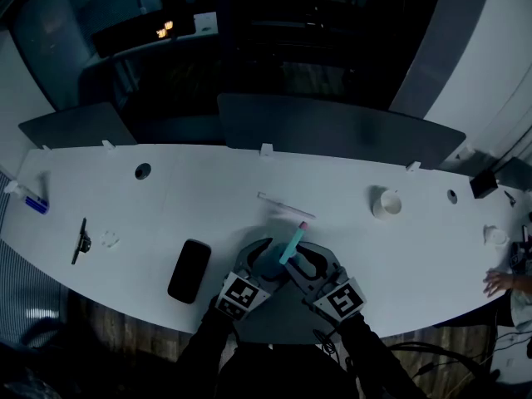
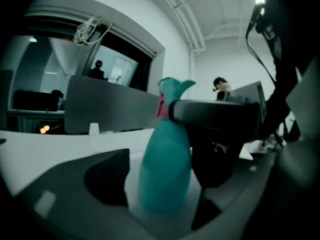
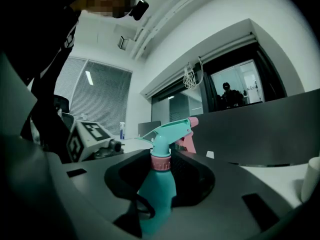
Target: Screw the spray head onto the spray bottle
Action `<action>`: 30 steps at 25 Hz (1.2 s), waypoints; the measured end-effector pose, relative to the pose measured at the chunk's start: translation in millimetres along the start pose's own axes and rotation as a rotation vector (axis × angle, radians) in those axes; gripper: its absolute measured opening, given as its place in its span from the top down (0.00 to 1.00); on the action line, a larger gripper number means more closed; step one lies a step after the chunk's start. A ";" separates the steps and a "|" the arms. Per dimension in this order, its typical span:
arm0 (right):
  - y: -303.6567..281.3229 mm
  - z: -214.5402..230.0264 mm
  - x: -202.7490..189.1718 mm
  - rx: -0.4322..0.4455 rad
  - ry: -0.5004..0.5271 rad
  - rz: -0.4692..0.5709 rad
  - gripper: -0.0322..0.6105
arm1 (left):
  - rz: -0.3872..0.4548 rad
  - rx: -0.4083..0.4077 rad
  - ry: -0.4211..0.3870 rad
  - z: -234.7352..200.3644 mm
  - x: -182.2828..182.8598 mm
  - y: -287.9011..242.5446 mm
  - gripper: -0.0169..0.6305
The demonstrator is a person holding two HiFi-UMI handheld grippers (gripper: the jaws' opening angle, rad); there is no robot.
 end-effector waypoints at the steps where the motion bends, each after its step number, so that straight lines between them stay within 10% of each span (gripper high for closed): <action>1: -0.5 0.3 0.4 0.029 0.006 0.000 0.74 | -0.068 -0.092 -0.028 -1.1 -0.8 -0.7 0.37; 6: -0.7 3.2 0.2 0.059 0.059 -0.004 0.74 | -0.230 -0.281 -0.142 4.6 -0.6 -8.5 0.45; 15: 0.6 -2.6 1.4 -0.098 -0.027 0.017 0.74 | 0.173 0.431 0.066 7.5 -0.6 2.7 0.45; 19: 0.8 -2.8 0.3 -0.029 -0.016 0.011 0.74 | 0.128 0.170 0.036 4.1 -0.9 6.1 0.43; 25: -0.7 -0.5 0.9 0.142 0.025 -0.007 0.74 | -0.284 -0.438 -0.181 -3.6 -13.6 -2.0 0.41; 30: 3.3 3.4 0.0 0.089 -0.036 0.016 0.74 | -0.280 -0.479 -0.178 1.6 -10.9 -5.8 0.45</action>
Point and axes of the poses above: the fingertips, and each gripper's own axes: y backward along the fingers, z to its right, x out of its top, the point moved 2 cm from there along y, backward along the fingers, and after that the axes turned 15 degrees about y, right-handed, at the moved point
